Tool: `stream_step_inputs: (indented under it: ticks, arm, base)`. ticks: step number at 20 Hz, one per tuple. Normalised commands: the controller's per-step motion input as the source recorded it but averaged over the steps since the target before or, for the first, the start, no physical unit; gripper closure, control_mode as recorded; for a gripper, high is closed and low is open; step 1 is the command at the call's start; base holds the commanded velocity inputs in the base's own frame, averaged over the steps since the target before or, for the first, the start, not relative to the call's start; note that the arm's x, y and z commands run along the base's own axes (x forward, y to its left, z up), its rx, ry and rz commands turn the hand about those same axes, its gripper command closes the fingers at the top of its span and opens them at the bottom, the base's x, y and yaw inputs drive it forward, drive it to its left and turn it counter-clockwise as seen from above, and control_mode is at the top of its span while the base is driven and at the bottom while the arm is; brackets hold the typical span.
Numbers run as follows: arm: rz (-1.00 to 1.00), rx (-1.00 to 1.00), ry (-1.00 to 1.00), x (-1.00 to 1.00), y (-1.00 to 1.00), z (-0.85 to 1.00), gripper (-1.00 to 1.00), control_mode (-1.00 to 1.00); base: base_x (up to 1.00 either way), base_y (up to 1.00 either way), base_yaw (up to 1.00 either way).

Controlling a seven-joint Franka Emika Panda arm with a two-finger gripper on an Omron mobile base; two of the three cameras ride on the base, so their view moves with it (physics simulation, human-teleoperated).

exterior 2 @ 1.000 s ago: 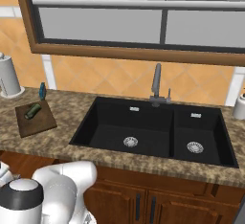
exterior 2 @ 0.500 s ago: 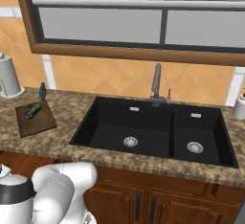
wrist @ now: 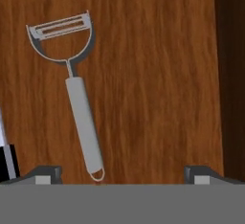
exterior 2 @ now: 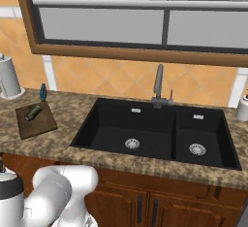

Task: Place the appropriate cutting tool for cutting the cucumber skin on the cutting board.

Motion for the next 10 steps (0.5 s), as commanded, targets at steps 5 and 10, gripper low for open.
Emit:
stream_step_inputs:
  ticks: [5, 10]
  arm:
    - [0.0, 0.0, 0.0, 0.1, 0.21, -0.23, -1.0, -1.0]
    - [0.0, 0.0, 0.0, 0.14, 0.46, -0.11, -1.0, -1.0]
  base:
    - [0.0, 0.0, 0.0]
    - [0.0, 0.0, 0.0]
